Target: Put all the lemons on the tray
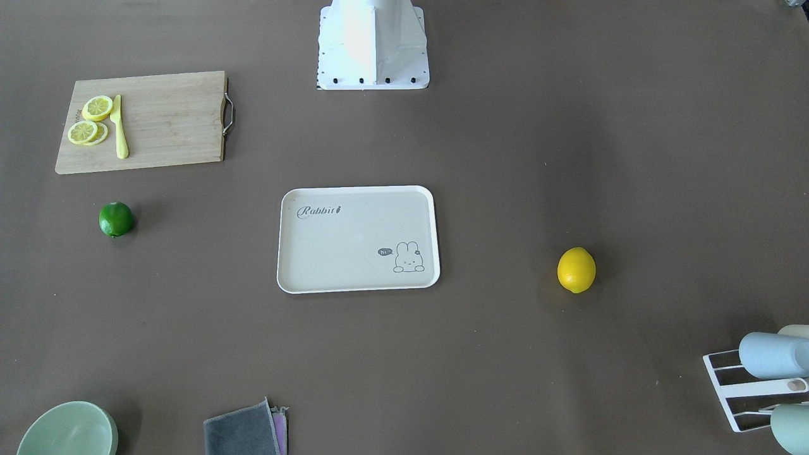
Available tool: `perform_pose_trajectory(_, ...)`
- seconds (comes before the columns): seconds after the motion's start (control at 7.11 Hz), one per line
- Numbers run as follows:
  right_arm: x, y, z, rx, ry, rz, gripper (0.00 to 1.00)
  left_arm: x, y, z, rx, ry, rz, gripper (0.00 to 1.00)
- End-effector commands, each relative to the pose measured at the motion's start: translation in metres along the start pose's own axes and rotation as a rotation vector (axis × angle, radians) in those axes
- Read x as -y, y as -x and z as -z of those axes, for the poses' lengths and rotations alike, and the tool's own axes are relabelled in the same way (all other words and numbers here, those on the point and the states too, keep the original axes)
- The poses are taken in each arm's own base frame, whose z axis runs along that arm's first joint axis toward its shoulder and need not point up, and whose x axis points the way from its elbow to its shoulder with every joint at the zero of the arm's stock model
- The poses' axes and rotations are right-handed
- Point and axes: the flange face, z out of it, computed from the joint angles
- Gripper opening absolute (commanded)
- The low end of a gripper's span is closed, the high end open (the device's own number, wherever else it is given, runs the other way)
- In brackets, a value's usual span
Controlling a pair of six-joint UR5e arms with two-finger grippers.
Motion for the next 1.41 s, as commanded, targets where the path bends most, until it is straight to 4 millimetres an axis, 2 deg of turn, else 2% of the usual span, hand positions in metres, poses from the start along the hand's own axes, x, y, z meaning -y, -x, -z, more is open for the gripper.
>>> perform_pose_trajectory(0.0, 0.042, 0.054, 0.034, 0.009, -0.076, 0.112, 1.0, 0.008, -0.016, 0.012, -0.008, -0.03, -0.036, 0.98)
perform_pose_trajectory(0.14, 0.049, 0.078, 0.022, 0.004, -0.058, 0.155, 1.0, 0.012, -0.02, 0.016, -0.014, -0.081, -0.073, 0.98)
perform_pose_trajectory(0.28, 0.055, 0.086, 0.022, 0.008, -0.069, 0.157, 1.0, 0.018, -0.029, 0.023, -0.029, -0.162, -0.124, 0.98)
perform_pose_trajectory(0.42, 0.06, 0.109, 0.006, 0.002, -0.059, 0.219, 1.0, 0.024, -0.039, 0.012, -0.052, -0.188, -0.173, 0.98)
perform_pose_trajectory(0.56, 0.06, 0.121, -0.001, 0.012, -0.063, 0.258, 1.0, 0.054, -0.065, 0.008, -0.081, -0.193, -0.112, 0.98)
perform_pose_trajectory(0.7, 0.062, 0.126, -0.006, 0.021, -0.068, 0.28, 1.0, 0.061, -0.111, -0.01, -0.125, -0.167, -0.049, 0.98)
perform_pose_trajectory(0.84, 0.066, 0.141, -0.011, 0.032, -0.064, 0.232, 1.0, 0.061, -0.128, -0.017, -0.148, -0.195, -0.08, 0.98)
perform_pose_trajectory(0.98, 0.065, 0.168, -0.028, 0.03, -0.067, 0.282, 1.0, 0.066, -0.137, -0.014, -0.157, -0.202, -0.089, 0.98)
perform_pose_trajectory(1.12, 0.064, 0.171, -0.041, 0.0, -0.124, 0.295, 1.0, 0.068, -0.151, -0.017, -0.176, -0.198, -0.076, 0.98)
perform_pose_trajectory(1.27, 0.063, 0.187, -0.071, 0.014, -0.096, 0.268, 1.0, 0.066, -0.164, -0.025, -0.191, -0.19, -0.071, 0.98)
